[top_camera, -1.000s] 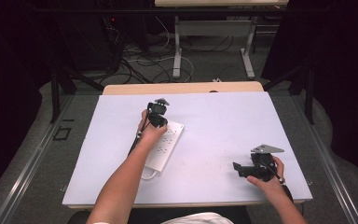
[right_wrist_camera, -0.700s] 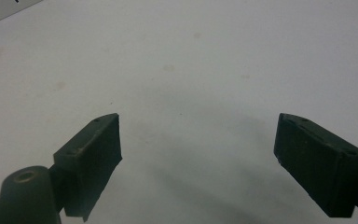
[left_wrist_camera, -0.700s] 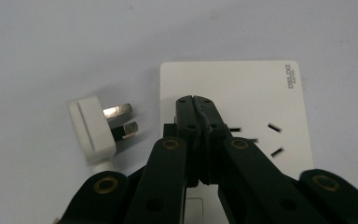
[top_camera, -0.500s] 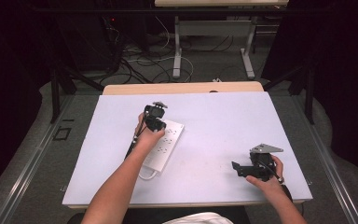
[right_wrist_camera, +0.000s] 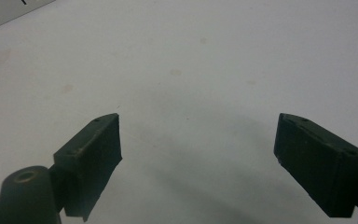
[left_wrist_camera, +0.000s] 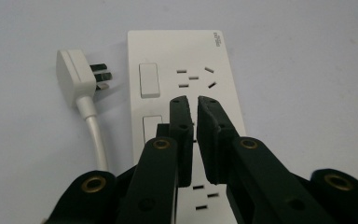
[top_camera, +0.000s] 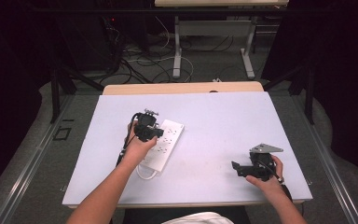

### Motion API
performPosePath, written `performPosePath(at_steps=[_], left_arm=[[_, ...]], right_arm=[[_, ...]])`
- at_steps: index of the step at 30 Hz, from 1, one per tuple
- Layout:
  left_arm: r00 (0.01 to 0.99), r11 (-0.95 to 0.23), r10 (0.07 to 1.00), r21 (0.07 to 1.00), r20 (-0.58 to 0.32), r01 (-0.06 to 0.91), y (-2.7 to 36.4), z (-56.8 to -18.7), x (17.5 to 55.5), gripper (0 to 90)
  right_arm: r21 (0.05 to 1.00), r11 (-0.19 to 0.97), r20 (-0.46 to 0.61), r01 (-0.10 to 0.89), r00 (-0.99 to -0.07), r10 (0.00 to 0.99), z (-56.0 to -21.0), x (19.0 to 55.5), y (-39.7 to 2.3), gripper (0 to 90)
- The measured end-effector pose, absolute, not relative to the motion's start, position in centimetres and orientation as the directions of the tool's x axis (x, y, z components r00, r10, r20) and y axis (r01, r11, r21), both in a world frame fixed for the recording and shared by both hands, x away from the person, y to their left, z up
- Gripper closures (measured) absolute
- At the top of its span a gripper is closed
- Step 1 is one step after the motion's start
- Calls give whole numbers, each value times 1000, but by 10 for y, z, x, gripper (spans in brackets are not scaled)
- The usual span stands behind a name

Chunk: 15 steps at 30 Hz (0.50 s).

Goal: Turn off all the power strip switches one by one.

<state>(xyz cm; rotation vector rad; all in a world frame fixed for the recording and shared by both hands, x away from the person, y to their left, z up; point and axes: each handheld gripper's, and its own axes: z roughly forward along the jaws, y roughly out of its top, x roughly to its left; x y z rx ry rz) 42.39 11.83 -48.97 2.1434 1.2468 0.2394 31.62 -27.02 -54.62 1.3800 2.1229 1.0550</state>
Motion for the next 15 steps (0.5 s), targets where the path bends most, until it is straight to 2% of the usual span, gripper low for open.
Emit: performPosePath(at_steps=[12, 15], left_arm=[[539, -269, 804, 655, -252, 707, 150, -480, 393, 700], [533, -245, 808, 679, -252, 692, 162, -478, 383, 660]], right_arm=[[763, 223, 78, 606, -429, 900, -547, 316, -270, 143], [764, 225, 75, 604, -429, 900, -547, 316, -271, 143]])
